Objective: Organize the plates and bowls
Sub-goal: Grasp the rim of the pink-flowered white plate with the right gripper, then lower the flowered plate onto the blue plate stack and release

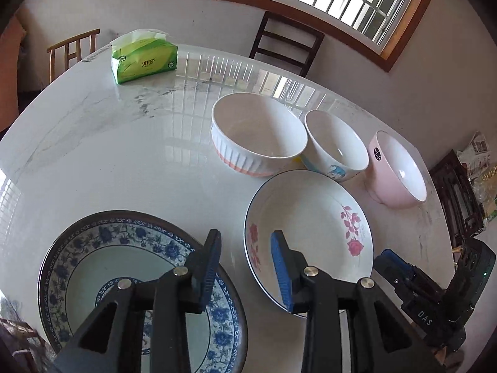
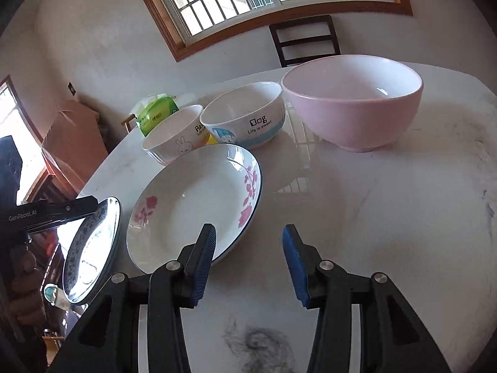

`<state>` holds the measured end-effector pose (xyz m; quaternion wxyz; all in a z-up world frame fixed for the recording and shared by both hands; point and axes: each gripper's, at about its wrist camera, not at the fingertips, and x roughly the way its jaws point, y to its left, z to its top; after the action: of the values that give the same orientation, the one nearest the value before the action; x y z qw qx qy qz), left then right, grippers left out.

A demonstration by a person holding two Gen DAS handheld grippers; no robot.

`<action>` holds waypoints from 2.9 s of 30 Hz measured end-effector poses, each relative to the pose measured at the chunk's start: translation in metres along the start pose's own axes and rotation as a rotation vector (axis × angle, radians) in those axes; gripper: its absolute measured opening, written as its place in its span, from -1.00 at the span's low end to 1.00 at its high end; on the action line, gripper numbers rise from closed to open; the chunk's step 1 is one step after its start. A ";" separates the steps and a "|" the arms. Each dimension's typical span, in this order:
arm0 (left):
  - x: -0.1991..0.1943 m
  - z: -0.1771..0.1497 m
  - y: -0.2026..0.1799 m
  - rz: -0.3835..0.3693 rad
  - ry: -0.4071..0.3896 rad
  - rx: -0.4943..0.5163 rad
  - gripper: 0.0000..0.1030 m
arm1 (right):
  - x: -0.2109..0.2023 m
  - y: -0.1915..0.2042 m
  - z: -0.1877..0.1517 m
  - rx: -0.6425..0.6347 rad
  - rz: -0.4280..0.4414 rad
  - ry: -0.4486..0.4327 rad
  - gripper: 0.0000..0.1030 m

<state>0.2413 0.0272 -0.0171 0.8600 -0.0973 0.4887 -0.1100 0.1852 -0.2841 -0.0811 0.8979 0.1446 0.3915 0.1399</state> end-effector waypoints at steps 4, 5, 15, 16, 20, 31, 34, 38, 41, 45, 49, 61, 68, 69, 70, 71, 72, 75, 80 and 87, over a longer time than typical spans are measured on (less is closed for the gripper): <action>0.028 0.010 0.000 0.011 0.053 0.007 -0.34 | 0.010 -0.003 0.009 0.018 0.008 0.024 -0.16; 0.034 0.012 0.001 0.012 0.065 0.008 -0.34 | 0.013 -0.005 0.011 0.027 0.011 0.029 -0.16; 0.067 0.012 0.005 0.007 0.148 -0.015 -0.34 | 0.035 -0.009 0.017 0.042 0.025 0.103 -0.18; 0.068 0.011 0.004 0.005 0.154 -0.011 -0.34 | 0.037 -0.010 0.017 0.042 0.024 0.109 -0.19; 0.071 0.006 -0.008 0.034 0.166 0.043 -0.60 | 0.043 -0.010 0.018 0.045 0.028 0.130 -0.31; 0.043 -0.029 -0.023 0.089 0.110 0.024 -0.64 | 0.046 -0.010 0.015 0.041 0.023 0.147 -0.74; 0.025 -0.041 -0.026 0.079 0.091 0.008 -0.65 | 0.037 -0.013 0.008 0.064 0.039 0.154 -0.74; 0.002 -0.054 -0.029 0.078 0.061 -0.014 -0.65 | 0.014 -0.012 0.000 0.080 0.058 0.137 -0.75; -0.019 -0.062 -0.021 0.082 0.037 -0.043 -0.65 | -0.002 -0.001 -0.005 0.065 0.069 0.128 -0.75; -0.046 -0.069 0.003 0.089 0.023 -0.108 -0.65 | -0.016 0.022 -0.009 0.038 0.110 0.122 -0.75; -0.069 -0.079 0.030 0.125 0.007 -0.150 -0.65 | -0.018 0.053 -0.009 -0.005 0.159 0.132 -0.75; -0.090 -0.089 0.109 0.169 -0.012 -0.271 -0.64 | 0.021 0.144 -0.013 -0.152 0.229 0.204 -0.75; -0.081 -0.087 0.134 0.151 -0.001 -0.308 -0.64 | 0.048 0.168 -0.011 -0.201 0.208 0.231 -0.75; -0.080 -0.087 0.136 0.151 -0.001 -0.309 -0.64 | 0.050 0.170 -0.011 -0.207 0.204 0.233 -0.75; -0.079 -0.087 0.139 0.151 -0.001 -0.308 -0.64 | 0.052 0.172 -0.010 -0.211 0.202 0.233 -0.75; -0.078 -0.087 0.140 0.152 -0.002 -0.307 -0.64 | 0.055 0.173 -0.010 -0.216 0.198 0.235 -0.75; -0.077 -0.087 0.141 0.153 -0.001 -0.306 -0.64 | 0.057 0.175 -0.010 -0.221 0.195 0.236 -0.75; -0.073 -0.087 0.145 0.152 0.004 -0.308 -0.64 | 0.061 0.177 -0.012 -0.232 0.186 0.239 -0.75; -0.068 -0.089 0.151 0.141 0.000 -0.308 -0.64 | 0.068 0.179 -0.015 -0.240 0.177 0.247 -0.75; -0.071 -0.089 0.155 0.148 -0.029 -0.306 -0.64 | 0.072 0.180 -0.019 -0.240 0.183 0.250 -0.75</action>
<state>0.1435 0.1900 -0.0460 0.8480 -0.1923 0.4929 0.0306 0.1934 -0.0892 -0.0746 0.8366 0.0529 0.4656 0.2837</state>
